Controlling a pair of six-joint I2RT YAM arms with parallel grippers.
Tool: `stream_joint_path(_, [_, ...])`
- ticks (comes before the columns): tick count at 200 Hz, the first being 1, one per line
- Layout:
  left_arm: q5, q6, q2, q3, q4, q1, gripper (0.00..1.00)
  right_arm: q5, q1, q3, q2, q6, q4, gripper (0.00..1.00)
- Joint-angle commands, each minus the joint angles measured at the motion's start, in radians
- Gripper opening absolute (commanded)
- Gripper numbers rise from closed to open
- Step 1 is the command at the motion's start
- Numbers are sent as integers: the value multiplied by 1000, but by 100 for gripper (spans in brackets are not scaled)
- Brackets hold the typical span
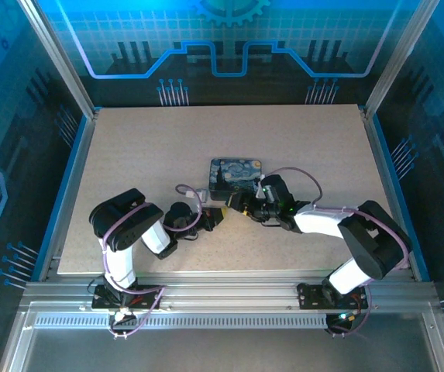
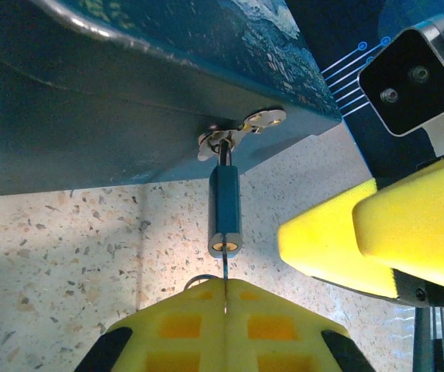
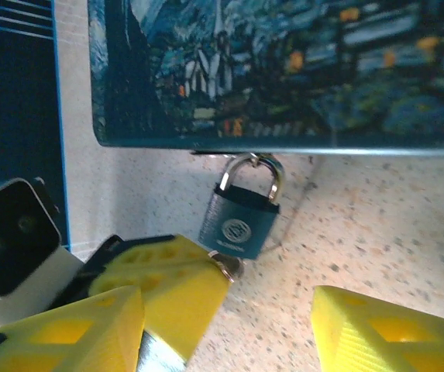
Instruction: Unlock a padlock with a key
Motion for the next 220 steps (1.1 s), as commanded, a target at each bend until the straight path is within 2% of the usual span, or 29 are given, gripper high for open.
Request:
stream_joint_path(1, [-3, -23, 9, -14, 42, -11, 0, 17, 17, 13, 55, 44, 104, 59])
stream_joint_path(75, [7, -30, 6, -9, 41, -22, 0, -3, 20, 81, 161, 107, 112, 56])
stream_joint_path(115, [10, -27, -3, -8, 39, -22, 0, 16, 23, 106, 162, 105, 27, 53])
stream_joint_path(131, [11, -23, -13, -10, 30, -21, 0, 39, 25, 107, 147, 94, -25, 48])
stream_joint_path(166, [14, -11, -42, -11, 0, -25, 0, 70, 24, 109, 115, 76, -91, 24])
stream_joint_path(209, [-4, 21, -100, -18, -59, -32, 0, 91, 25, 108, 100, 66, -125, 9])
stream_joint_path(220, [-6, 33, -124, -17, -96, -31, 4, 93, 23, 107, 103, 71, -118, 6])
